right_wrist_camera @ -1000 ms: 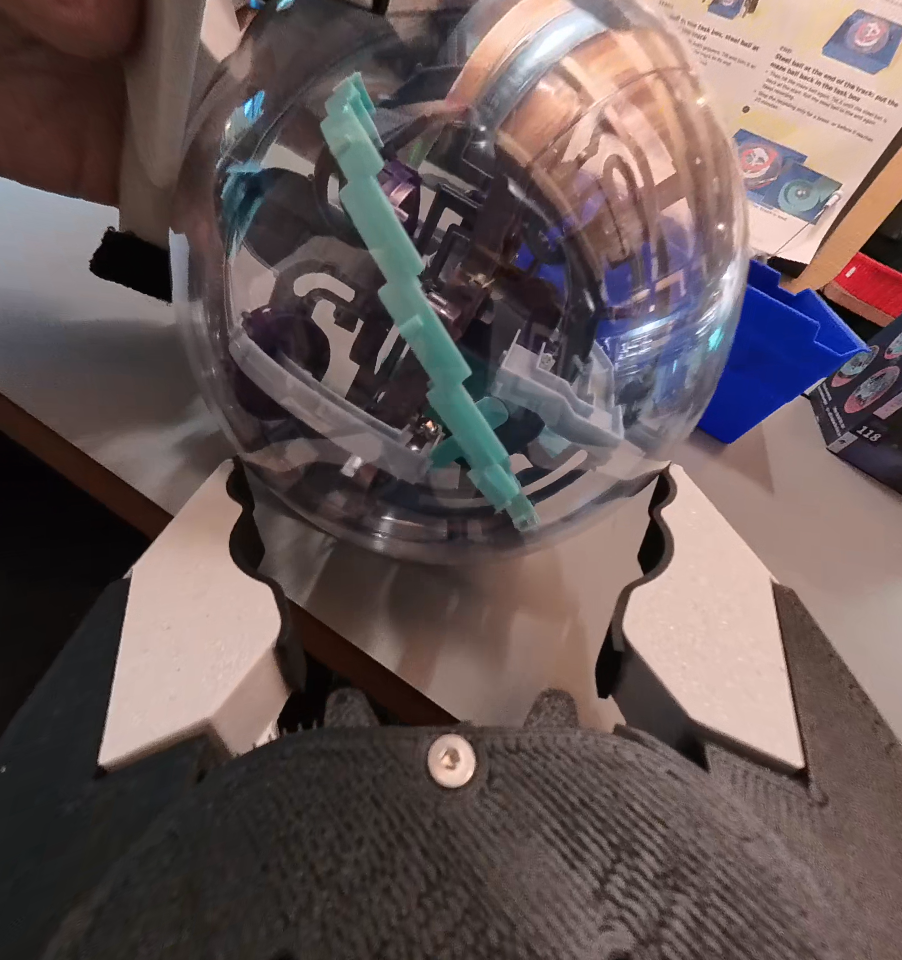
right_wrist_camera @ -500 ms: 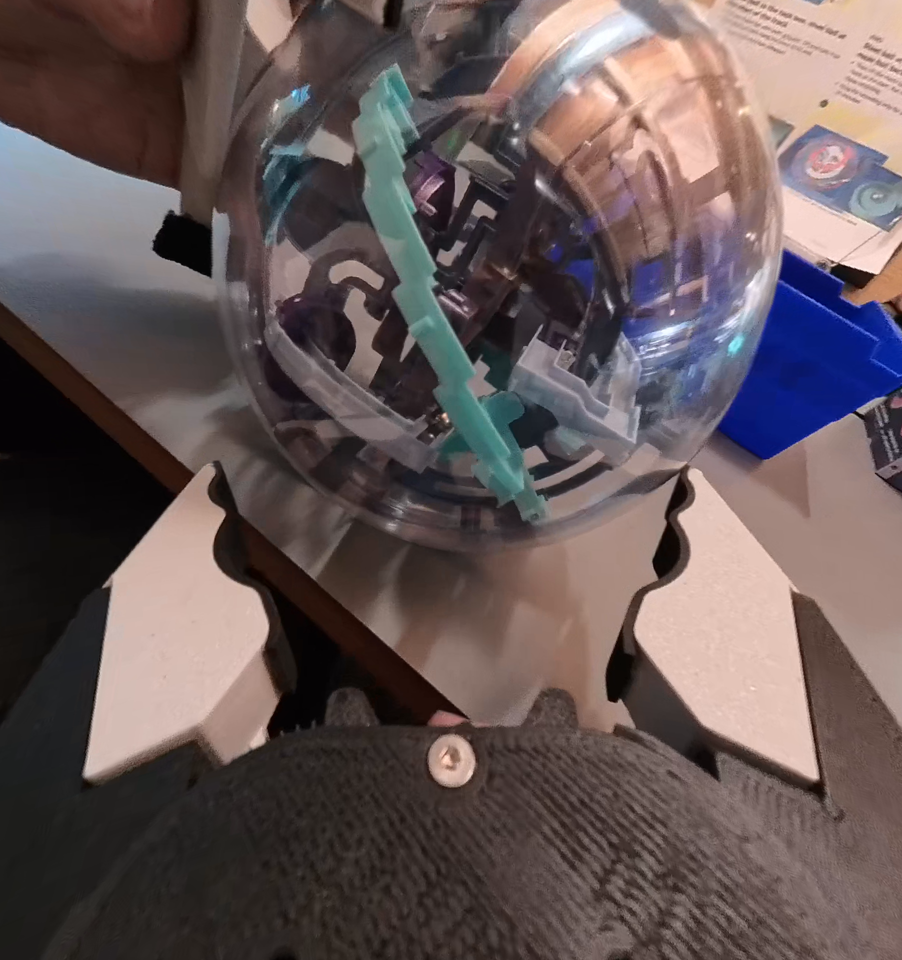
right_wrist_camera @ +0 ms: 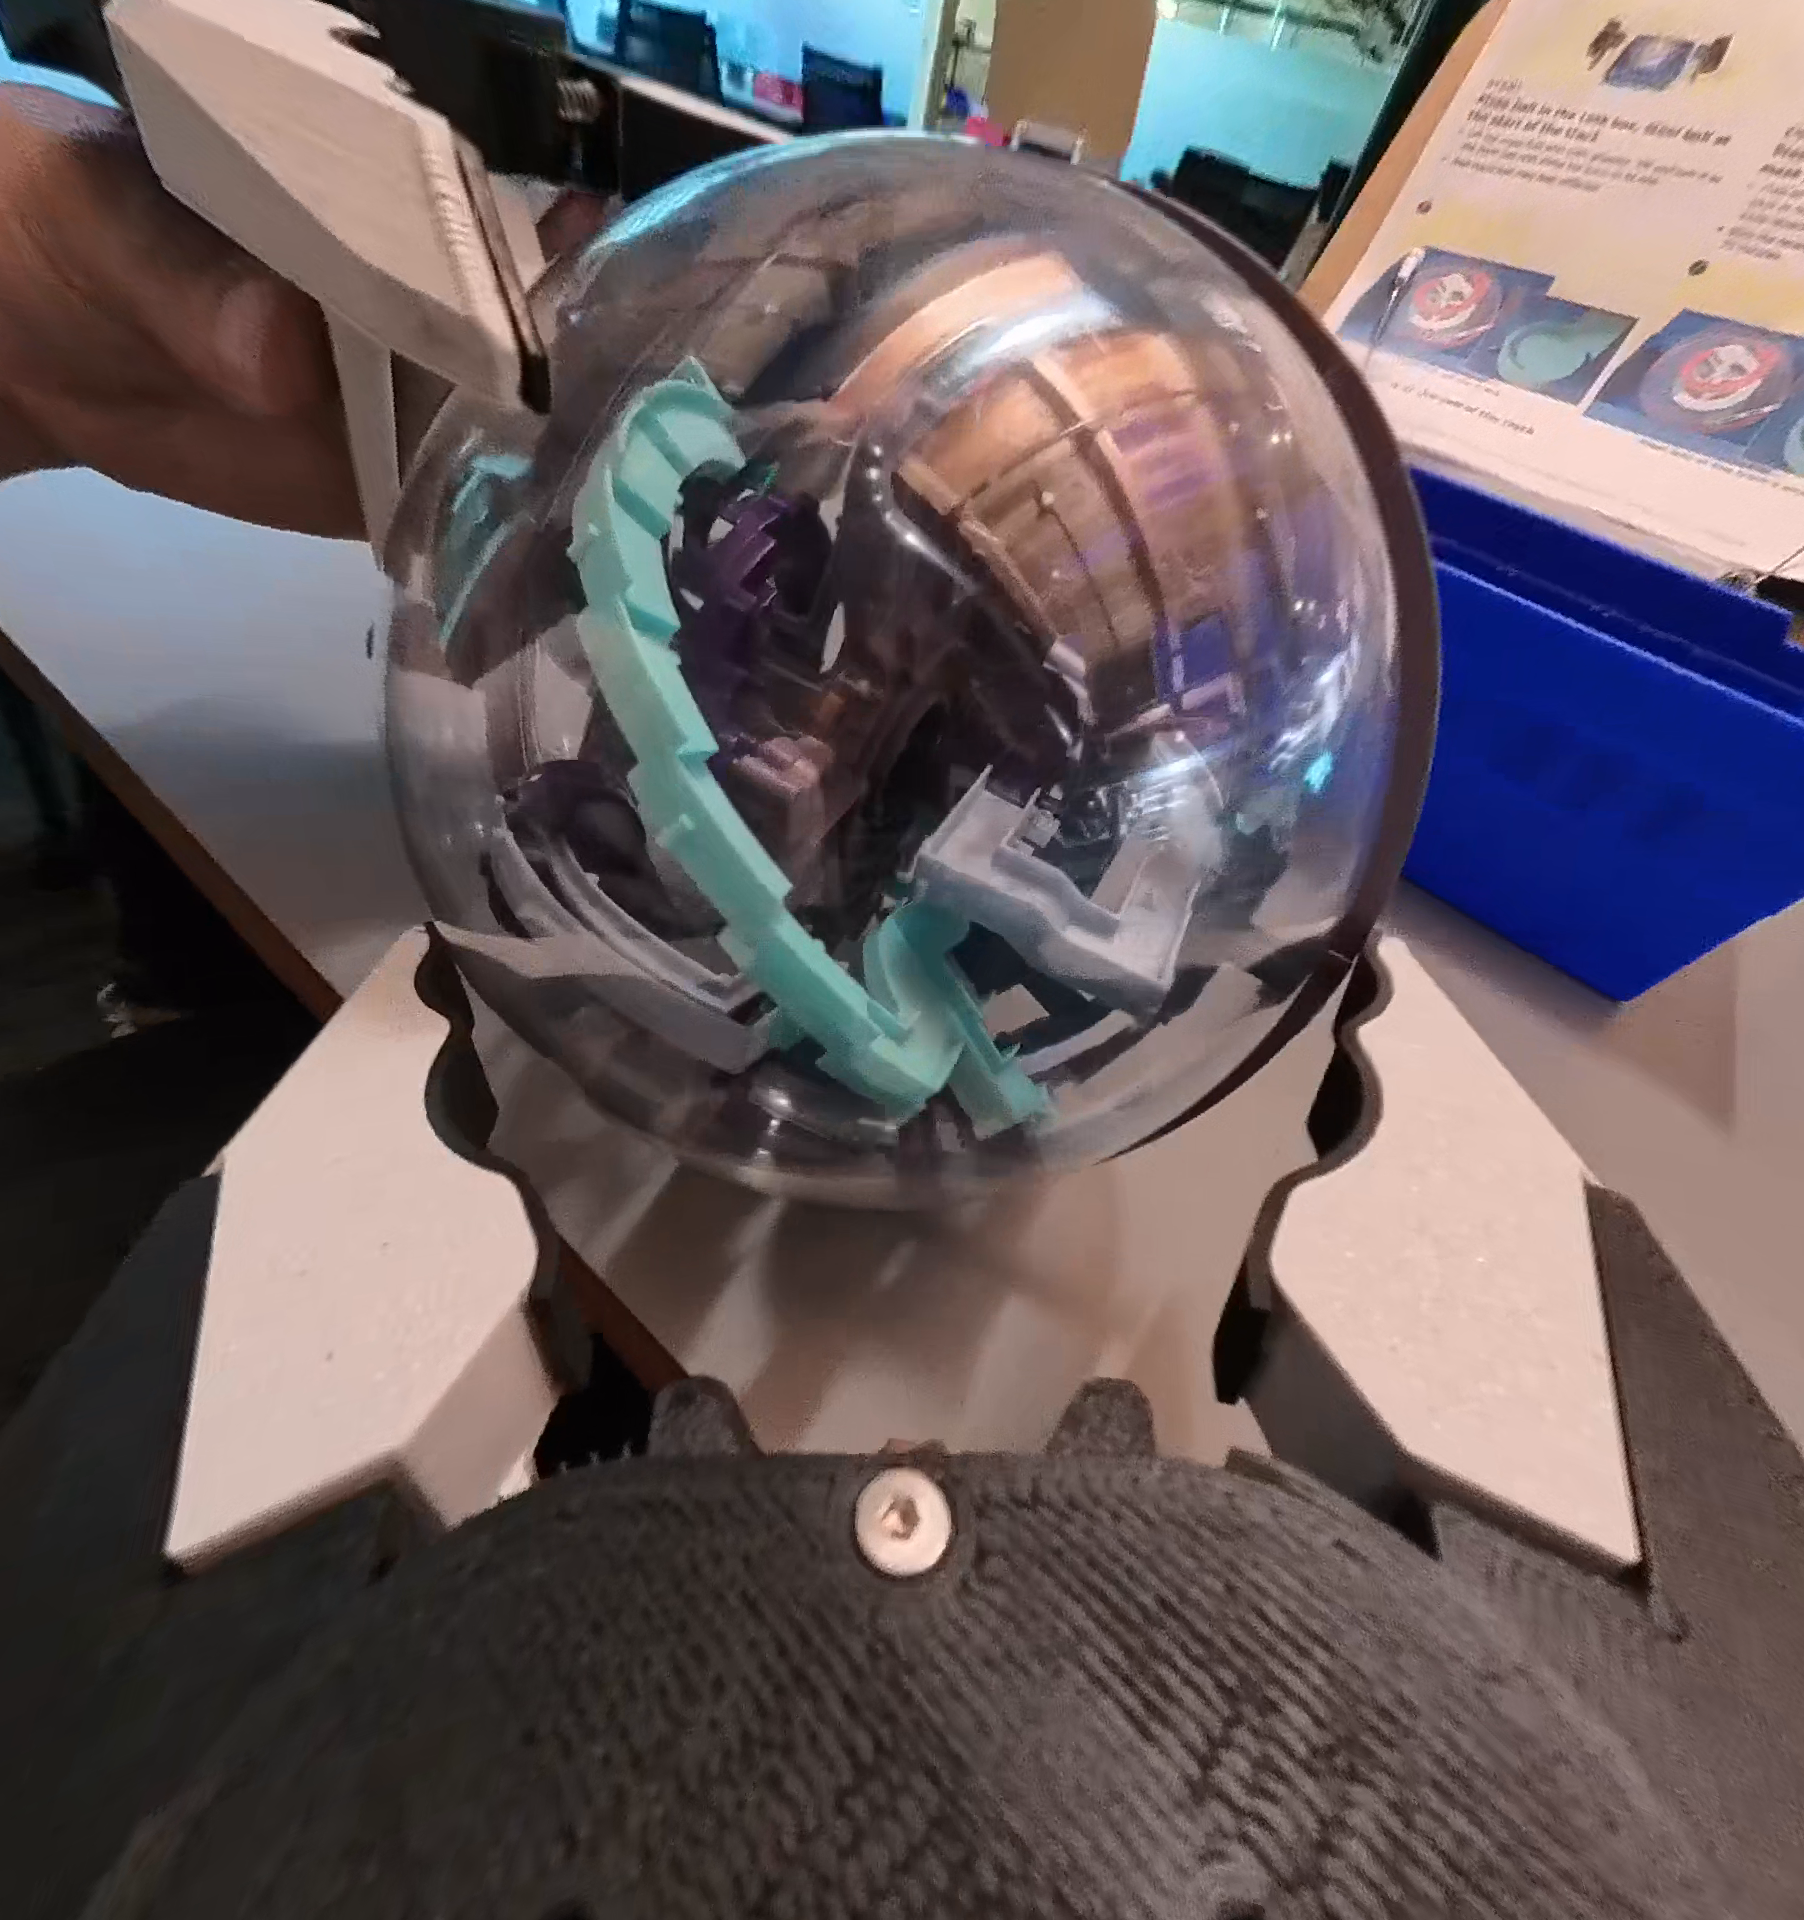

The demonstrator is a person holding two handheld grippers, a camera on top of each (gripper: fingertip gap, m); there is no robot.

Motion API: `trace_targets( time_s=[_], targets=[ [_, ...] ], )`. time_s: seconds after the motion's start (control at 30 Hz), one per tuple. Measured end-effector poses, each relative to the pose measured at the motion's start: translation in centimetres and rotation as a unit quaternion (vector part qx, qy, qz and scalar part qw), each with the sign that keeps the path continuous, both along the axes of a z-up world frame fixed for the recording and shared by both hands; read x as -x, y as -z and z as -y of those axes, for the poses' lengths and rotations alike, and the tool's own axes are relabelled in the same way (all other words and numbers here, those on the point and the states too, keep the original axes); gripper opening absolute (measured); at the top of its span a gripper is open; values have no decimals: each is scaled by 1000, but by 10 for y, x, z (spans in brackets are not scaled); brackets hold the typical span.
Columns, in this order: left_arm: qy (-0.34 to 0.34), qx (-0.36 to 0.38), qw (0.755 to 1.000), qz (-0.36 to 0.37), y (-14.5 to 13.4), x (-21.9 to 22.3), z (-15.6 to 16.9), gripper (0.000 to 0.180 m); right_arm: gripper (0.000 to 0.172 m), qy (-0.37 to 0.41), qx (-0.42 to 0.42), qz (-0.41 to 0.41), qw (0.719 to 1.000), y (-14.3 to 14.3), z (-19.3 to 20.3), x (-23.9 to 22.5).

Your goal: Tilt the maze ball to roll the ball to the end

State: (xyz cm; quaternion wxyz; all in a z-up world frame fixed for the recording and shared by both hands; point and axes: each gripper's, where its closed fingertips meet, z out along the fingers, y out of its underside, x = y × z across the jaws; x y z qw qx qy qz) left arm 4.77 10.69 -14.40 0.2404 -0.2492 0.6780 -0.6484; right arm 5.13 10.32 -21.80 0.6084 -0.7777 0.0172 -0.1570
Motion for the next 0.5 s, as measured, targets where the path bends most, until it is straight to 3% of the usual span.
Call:
trace_targets(
  time_s=[0.5],
  targets=[
    [31,-52,996,67,-4,16,5,115,157,57,-58,92,992,-5,-2,6]
  ],
)
